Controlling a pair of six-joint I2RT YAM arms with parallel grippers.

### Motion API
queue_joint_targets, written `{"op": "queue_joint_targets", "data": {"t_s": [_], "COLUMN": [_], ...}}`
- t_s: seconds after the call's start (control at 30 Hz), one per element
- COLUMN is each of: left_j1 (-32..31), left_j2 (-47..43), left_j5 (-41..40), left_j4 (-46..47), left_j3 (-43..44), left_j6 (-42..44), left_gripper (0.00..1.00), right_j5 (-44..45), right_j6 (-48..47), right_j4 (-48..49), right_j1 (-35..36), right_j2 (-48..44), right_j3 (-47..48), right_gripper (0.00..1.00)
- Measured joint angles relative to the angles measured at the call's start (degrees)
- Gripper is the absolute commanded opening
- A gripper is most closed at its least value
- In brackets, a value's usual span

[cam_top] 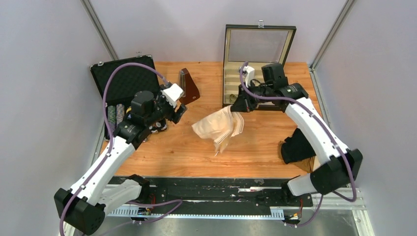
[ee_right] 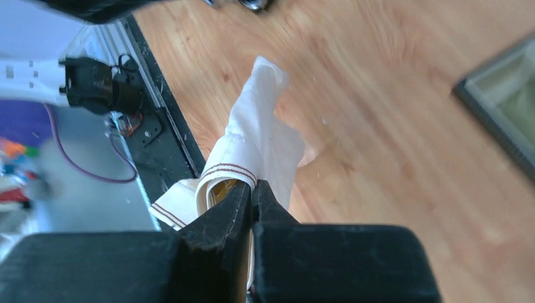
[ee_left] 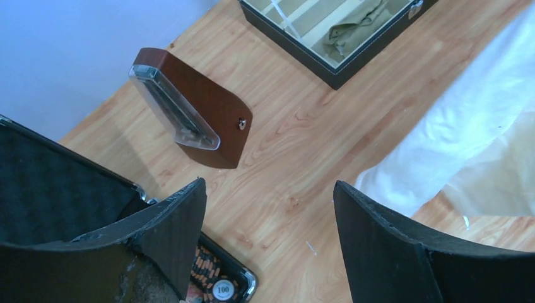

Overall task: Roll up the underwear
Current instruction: Flatten out the underwear at the center of the board.

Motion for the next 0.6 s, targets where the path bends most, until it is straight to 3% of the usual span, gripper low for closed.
{"op": "queue_joint_targets", "data": {"t_s": [0.13,0.33,0.6], "left_j1": [-0.3,-5.9,-18.7], "left_j2": [0.7,8.1,26.7], "left_j5": [1.6,16.1,26.5], "left_j4": [0.1,-0.4,2.8], "left_j3": [-0.1,-0.1,-1.1], "left_j6": [1.6,5.6,9.0], "left_gripper": [0.73,0.69,0.72], "right_j5": [-1.6,0.6,0.6], "right_j6": [7.2,8.5,10.4], "right_j4": [3.1,3.0,5.4], "right_j1": [-8.5,-15.6,-18.7], "right_j2": [5.0,12.2,12.2], "right_j3": [-11.2,-26.3,-28.2], "right_gripper": [0.0,0.0,0.0]}}
